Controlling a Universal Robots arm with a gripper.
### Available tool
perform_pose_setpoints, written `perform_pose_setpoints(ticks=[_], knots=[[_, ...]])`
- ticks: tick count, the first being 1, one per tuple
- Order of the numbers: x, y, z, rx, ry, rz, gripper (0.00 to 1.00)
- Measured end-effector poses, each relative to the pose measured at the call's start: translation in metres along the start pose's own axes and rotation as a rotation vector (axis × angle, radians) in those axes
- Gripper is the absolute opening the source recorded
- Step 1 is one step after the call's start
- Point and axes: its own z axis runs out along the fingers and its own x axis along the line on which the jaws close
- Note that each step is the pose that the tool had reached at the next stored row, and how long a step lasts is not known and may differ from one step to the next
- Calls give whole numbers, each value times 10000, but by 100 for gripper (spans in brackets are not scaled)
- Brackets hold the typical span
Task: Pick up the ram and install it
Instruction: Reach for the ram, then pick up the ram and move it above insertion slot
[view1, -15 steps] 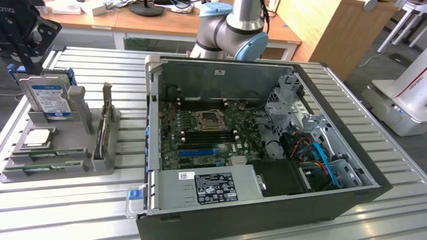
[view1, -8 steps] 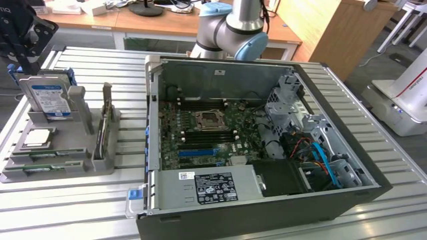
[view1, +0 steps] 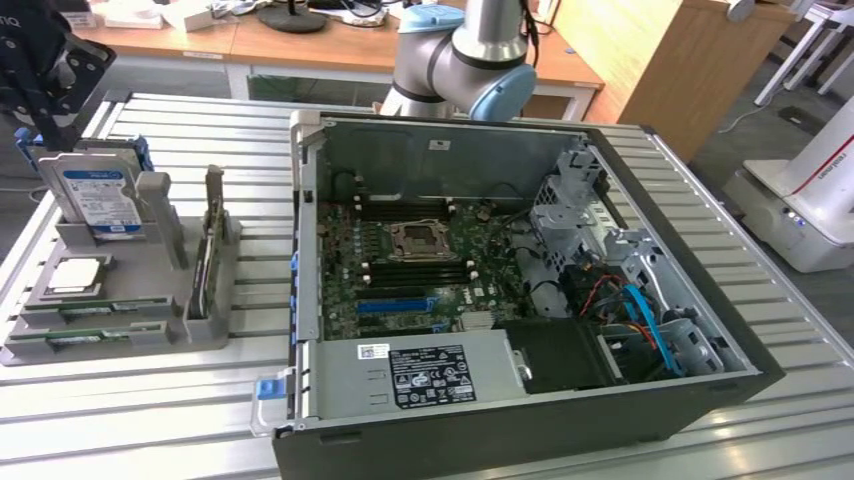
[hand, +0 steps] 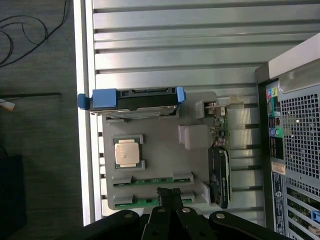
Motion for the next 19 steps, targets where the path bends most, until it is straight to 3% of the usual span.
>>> perform_pose_setpoints(ticks=[19], knots=[[-1,-13,1,0,4,-102,11]])
